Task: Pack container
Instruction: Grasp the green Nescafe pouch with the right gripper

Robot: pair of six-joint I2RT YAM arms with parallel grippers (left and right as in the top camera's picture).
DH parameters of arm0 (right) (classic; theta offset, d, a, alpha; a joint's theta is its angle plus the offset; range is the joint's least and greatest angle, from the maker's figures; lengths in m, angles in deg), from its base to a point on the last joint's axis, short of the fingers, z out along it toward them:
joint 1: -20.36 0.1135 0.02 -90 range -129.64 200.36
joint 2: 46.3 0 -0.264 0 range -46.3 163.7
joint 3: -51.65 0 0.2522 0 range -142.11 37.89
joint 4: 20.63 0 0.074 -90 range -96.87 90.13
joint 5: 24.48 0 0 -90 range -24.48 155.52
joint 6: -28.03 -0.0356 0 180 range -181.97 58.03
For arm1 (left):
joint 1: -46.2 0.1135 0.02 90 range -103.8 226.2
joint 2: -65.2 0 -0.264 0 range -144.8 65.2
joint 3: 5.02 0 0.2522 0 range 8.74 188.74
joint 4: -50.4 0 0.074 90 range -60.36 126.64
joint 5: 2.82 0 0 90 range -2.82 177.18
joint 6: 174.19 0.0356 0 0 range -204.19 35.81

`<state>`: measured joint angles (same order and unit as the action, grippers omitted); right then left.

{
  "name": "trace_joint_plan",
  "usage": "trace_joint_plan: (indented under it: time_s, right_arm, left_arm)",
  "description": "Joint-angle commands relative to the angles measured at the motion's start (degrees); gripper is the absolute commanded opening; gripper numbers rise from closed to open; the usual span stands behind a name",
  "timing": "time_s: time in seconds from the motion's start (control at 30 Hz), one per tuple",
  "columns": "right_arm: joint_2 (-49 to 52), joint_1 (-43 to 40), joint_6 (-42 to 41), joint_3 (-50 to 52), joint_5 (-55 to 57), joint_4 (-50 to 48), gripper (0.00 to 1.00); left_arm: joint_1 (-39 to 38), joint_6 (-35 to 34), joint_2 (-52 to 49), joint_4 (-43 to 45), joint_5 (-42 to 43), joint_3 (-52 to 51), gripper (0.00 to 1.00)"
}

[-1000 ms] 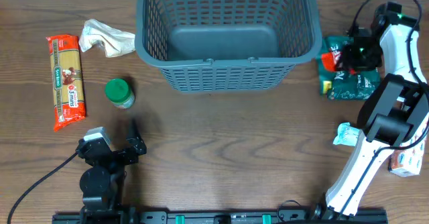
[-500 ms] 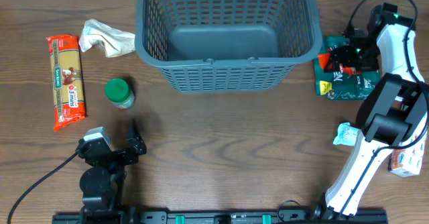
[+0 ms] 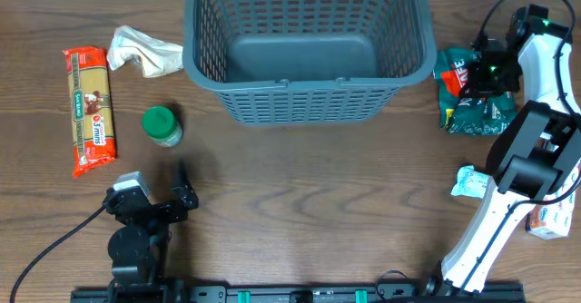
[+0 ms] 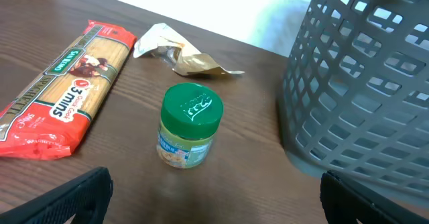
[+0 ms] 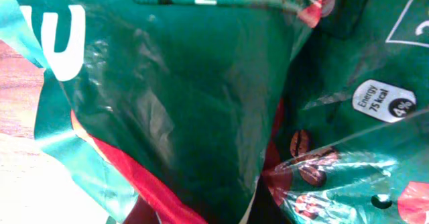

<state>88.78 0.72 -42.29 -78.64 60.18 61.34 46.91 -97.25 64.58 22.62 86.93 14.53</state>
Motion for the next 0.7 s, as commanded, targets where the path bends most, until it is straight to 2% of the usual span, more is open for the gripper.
trace_joint_plan:
  time_s: [0.0, 0.3, 0.67]
  right_arm:
    - [6.01, 0.11, -0.87, 3.67, -2.49, 0.7, 0.01]
    - [4.0, 0.13, -4.24, 0.55, -2.64, 0.55, 0.01]
    - [-10.38, 0.15, -5.11, -0.04, -1.95, -1.53, 0.01]
  left_arm:
    - [0.28, 0.96, 0.35, -0.44, -0.46, -1.36, 0.98]
    - [0.28, 0.96, 0.35, -0.44, -0.46, -1.36, 0.98]
    - [0.28, 0.96, 0.35, -0.44, -0.46, -1.36, 0.99]
